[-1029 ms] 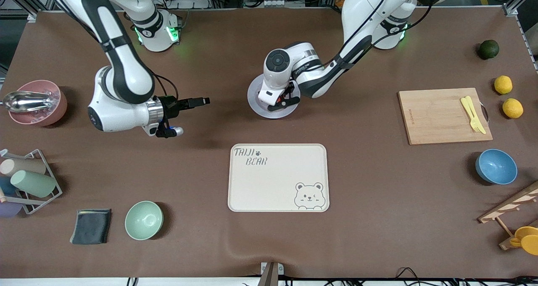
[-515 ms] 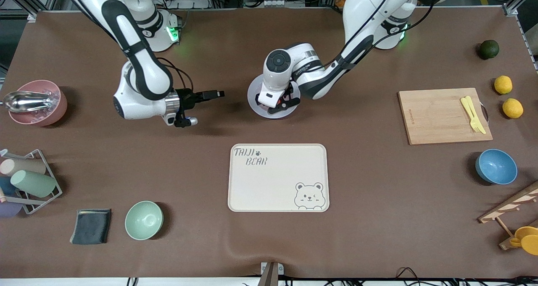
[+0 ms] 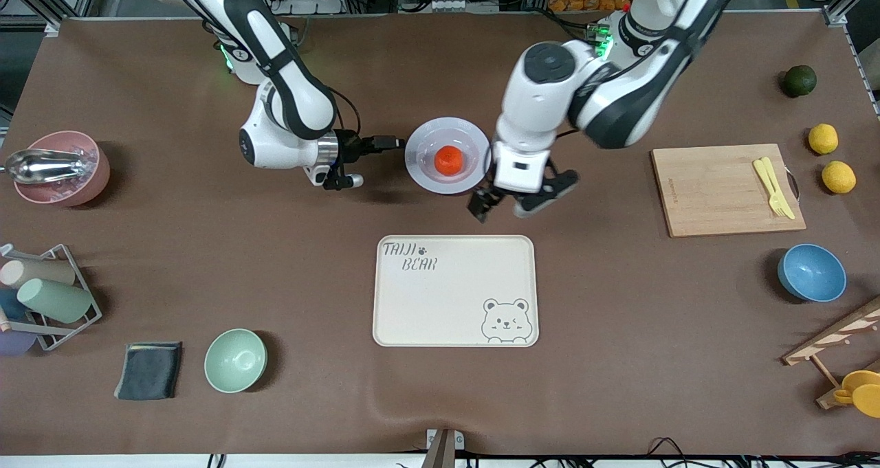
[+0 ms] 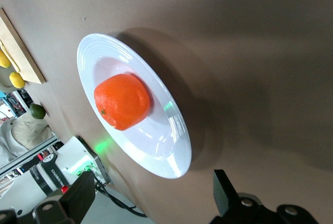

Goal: Place orange and plate with both arms
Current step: 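Grip the plate rim with the right gripper while the left gripper withdraws, then slide the plate with the orange onto the bear tray with the right gripper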

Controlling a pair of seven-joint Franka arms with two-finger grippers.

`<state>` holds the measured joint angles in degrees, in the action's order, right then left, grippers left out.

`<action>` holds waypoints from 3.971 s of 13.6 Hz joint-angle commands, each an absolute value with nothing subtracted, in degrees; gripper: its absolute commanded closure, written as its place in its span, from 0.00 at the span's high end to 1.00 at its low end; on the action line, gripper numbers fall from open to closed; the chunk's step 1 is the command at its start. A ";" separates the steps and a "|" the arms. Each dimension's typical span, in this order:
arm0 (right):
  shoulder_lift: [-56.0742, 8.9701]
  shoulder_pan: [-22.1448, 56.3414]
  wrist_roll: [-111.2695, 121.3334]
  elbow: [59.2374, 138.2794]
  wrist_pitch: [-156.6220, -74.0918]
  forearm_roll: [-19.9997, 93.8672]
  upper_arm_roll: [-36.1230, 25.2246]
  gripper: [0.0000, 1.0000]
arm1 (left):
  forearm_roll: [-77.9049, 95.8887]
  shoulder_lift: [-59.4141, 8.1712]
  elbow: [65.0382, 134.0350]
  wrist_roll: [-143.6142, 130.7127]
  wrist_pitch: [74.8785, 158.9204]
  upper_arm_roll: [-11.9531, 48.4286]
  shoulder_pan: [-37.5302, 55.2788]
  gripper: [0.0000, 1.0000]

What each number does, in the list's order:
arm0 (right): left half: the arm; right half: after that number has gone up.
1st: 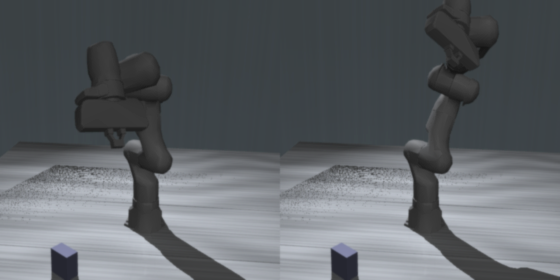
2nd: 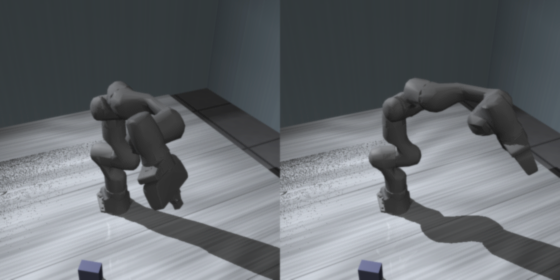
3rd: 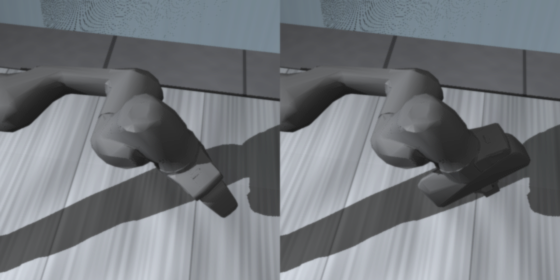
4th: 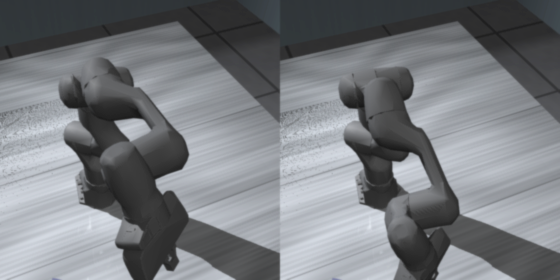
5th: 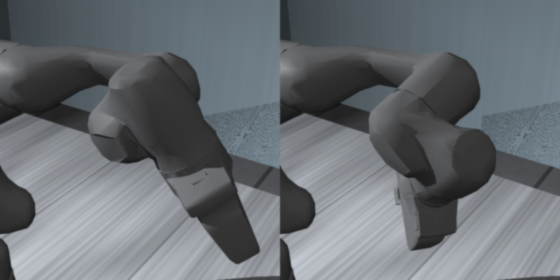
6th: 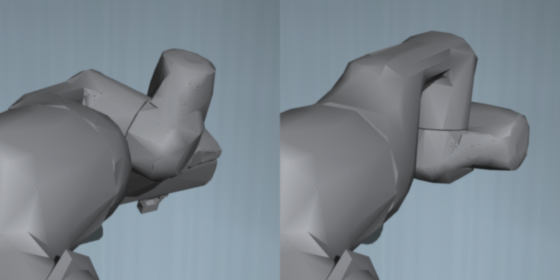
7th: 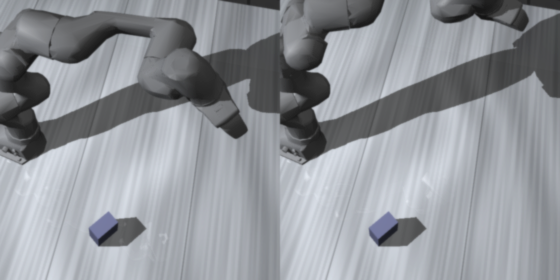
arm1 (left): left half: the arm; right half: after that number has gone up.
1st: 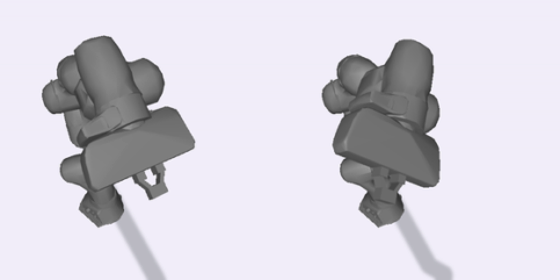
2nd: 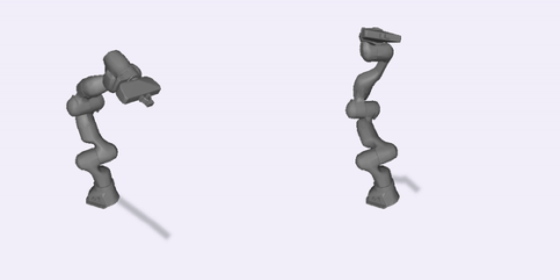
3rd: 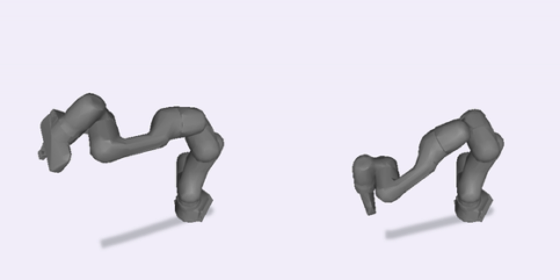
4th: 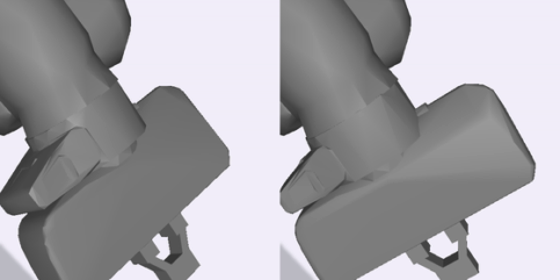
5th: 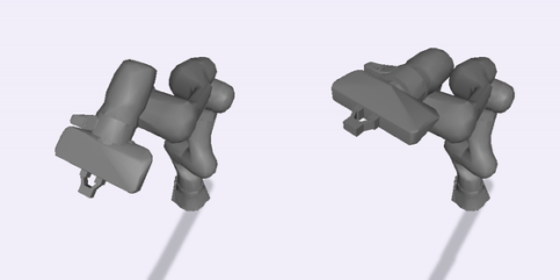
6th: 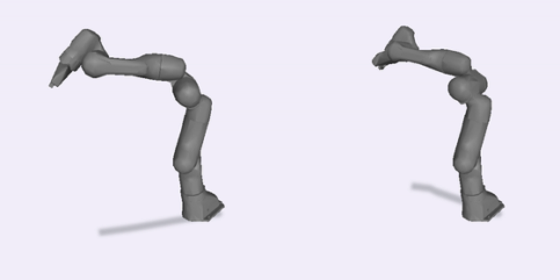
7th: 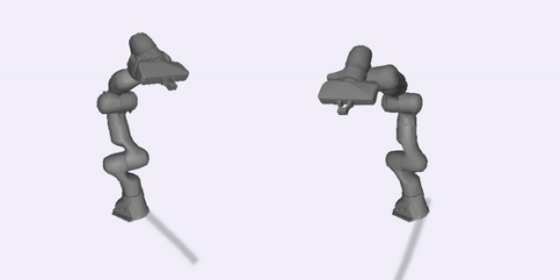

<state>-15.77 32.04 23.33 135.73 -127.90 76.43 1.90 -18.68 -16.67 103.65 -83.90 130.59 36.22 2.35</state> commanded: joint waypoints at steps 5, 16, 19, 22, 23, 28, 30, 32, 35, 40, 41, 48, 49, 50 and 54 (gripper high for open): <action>-21.27 40.16 37.53 134.92 -134.02 97.64 1.49 1.00 | -18.55 -14.94 95.63 -65.67 118.05 39.01 -8.07 1.00; -26.63 41.31 37.62 130.25 -136.58 97.82 1.49 0.57 | -1.86 -7.93 90.26 -36.16 106.98 21.57 -3.18 1.00; -26.72 42.62 37.70 130.17 -136.58 99.57 1.49 0.00 | 1.57 -4.58 90.35 -25.97 101.80 14.44 -0.71 1.00; -26.63 42.89 37.71 129.99 -136.50 101.07 1.49 0.00 | 2.20 -0.98 90.61 -16.90 94.07 5.83 3.33 1.00; -26.63 42.98 37.71 129.90 -136.58 101.07 1.41 0.00 | 2.20 0.16 90.79 -13.05 91.17 4.50 3.34 1.00; -23.83 41.75 37.70 129.46 -136.58 101.07 1.14 0.00 | 1.67 7.55 98.60 -4.83 87.62 2.38 3.08 1.00; -23.12 39.83 38.23 126.75 -136.67 100.46 0.97 0.00 | 1.23 7.91 98.53 -5.45 87.80 2.20 3.16 1.00; -23.20 37.89 41.12 123.85 -137.02 100.28 0.97 0.00 | 0.35 7.04 96.69 -5.19 87.80 1.41 3.16 1.00; -24.86 35.08 41.57 117.71 -137.11 94.44 -0.08 0.00 | -0.43 4.04 92.29 -5.18 87.80 1.05 3.08 1.00; -35.93 29.98 37.72 102.42 -136.76 83.34 -0.35 0.00 | -0.18 3.17 92.29 -6.42 90.09 1.41 3.08 1.00; -37.69 29.54 36.40 99.61 -136.76 80.97 -0.35 0.00 | -0.18 3.25 92.37 -6.50 90.09 1.41 3.08 1.00; -46.74 28.74 17.59 85.62 -136.14 65.13 -0.26 0.00 | -0.62 3.52 92.46 -8.53 89.03 1.14 2.73 1.00; -48.50 28.74 16.53 83.78 -136.06 65.21 -0.26 0.00 | -0.62 3.52 92.37 -8.53 89.03 1.14 2.81 1.00; -49.99 28.65 16.44 82.37 -136.05 65.30 -0.26 0.00 | -0.79 3.34 92.37 -8.35 89.03 1.14 2.81 1.00; -51.24 28.74 16.35 81.91 -135.88 65.74 0.00 0.04 | -0.79 3.16 92.29 -8.09 88.95 1.23 2.99 1.00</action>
<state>-50.03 29.06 18.36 84.54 -136.52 66.65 -0.38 0.48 3.61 93.45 -7.74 89.84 1.33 2.48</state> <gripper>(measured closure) 0.903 0.000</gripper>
